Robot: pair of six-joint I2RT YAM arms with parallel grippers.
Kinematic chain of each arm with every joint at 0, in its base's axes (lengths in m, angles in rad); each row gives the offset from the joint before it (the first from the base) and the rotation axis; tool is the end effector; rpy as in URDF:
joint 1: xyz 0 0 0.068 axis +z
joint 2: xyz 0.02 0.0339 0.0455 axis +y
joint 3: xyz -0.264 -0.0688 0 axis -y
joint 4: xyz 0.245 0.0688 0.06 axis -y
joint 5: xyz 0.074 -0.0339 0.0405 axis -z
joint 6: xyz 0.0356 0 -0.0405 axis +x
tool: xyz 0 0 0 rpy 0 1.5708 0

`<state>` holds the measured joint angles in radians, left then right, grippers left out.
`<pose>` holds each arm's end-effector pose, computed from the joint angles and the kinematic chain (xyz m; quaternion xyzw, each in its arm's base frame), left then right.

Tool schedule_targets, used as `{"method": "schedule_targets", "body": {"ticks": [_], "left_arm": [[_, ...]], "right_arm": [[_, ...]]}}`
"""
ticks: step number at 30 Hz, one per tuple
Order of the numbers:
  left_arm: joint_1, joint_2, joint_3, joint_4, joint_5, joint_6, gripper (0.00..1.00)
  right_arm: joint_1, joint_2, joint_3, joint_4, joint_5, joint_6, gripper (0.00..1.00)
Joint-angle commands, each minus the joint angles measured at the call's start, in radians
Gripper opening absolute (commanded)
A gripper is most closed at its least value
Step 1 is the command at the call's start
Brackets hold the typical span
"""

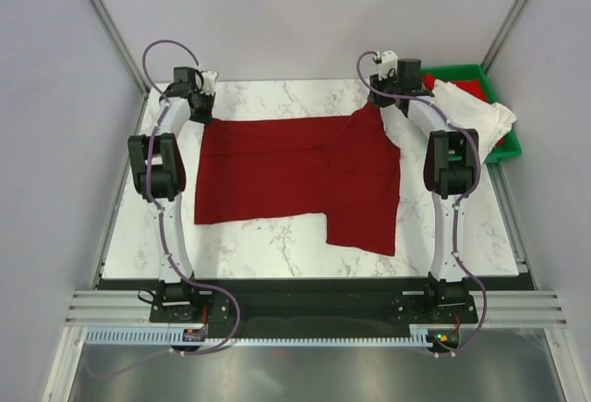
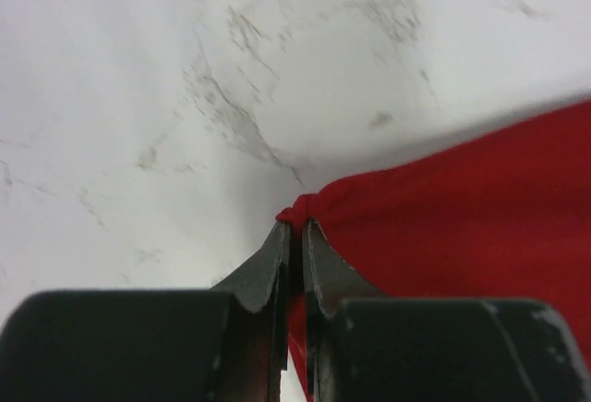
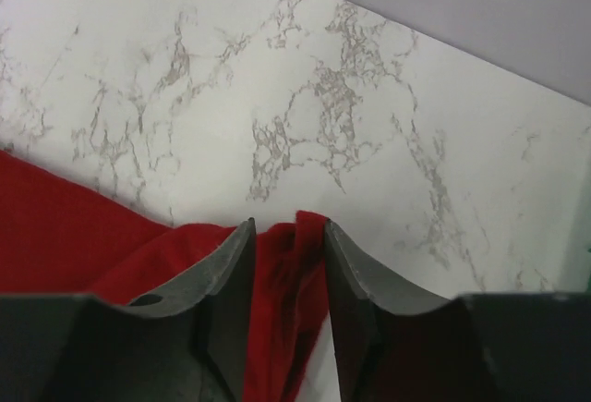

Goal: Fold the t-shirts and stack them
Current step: Fold the tshirt

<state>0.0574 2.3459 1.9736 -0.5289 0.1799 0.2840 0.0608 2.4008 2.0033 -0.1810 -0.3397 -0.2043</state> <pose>0.5220 0.0236 0.1834 0.1357 0.9313 -0.0280 0.3369 0.5523 0.0455 0.1933 -0.1943 0.8485 0.1146 0.4786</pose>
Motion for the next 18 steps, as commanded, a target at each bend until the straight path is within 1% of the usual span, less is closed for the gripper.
{"method": "schedule_targets", "body": {"ticks": [1,2,3,4,5,6,7,9,11,13,15,18], "left_arm": [[0.002,0.088,0.161,0.023,-0.123,-0.020,0.12],[0.002,0.096,0.186,0.023,-0.132,-0.023,0.21],[0.002,0.095,0.211,0.036,-0.157,-0.035,0.26],[-0.001,0.072,0.208,0.055,-0.171,-0.048,0.48],[-0.001,0.060,0.203,0.069,-0.177,-0.061,0.51],[-0.007,0.049,0.199,0.076,-0.177,-0.065,0.53],[-0.010,0.033,0.194,0.076,-0.210,-0.066,0.54],[-0.022,-0.026,0.130,0.075,-0.200,-0.071,0.56],[-0.037,-0.072,0.059,0.070,-0.200,-0.065,0.57],[-0.045,-0.100,0.019,0.043,-0.201,-0.063,0.58],[-0.082,-0.140,-0.050,0.033,-0.203,-0.040,0.58],[-0.094,-0.155,-0.101,0.023,-0.206,-0.032,0.58]], "right_arm": [[0.037,0.029,0.080,0.043,0.096,0.006,0.45],[0.034,0.021,0.080,0.044,0.117,0.016,0.49],[0.030,0.006,0.075,0.048,0.151,0.019,0.50],[0.016,-0.024,0.059,0.048,0.159,0.023,0.52],[0.004,-0.043,0.046,0.046,0.160,0.034,0.53],[-0.007,-0.063,0.034,0.045,0.157,0.046,0.53],[-0.028,-0.103,-0.003,0.038,0.137,0.052,0.53],[-0.038,-0.141,-0.043,0.005,0.148,0.045,0.53],[-0.041,-0.183,-0.112,-0.032,0.124,0.020,0.52],[-0.042,-0.190,-0.138,-0.121,0.050,-0.012,0.49],[-0.042,-0.186,-0.146,-0.179,0.030,-0.012,0.48],[-0.044,-0.174,-0.166,-0.219,-0.007,-0.043,0.47]]}}
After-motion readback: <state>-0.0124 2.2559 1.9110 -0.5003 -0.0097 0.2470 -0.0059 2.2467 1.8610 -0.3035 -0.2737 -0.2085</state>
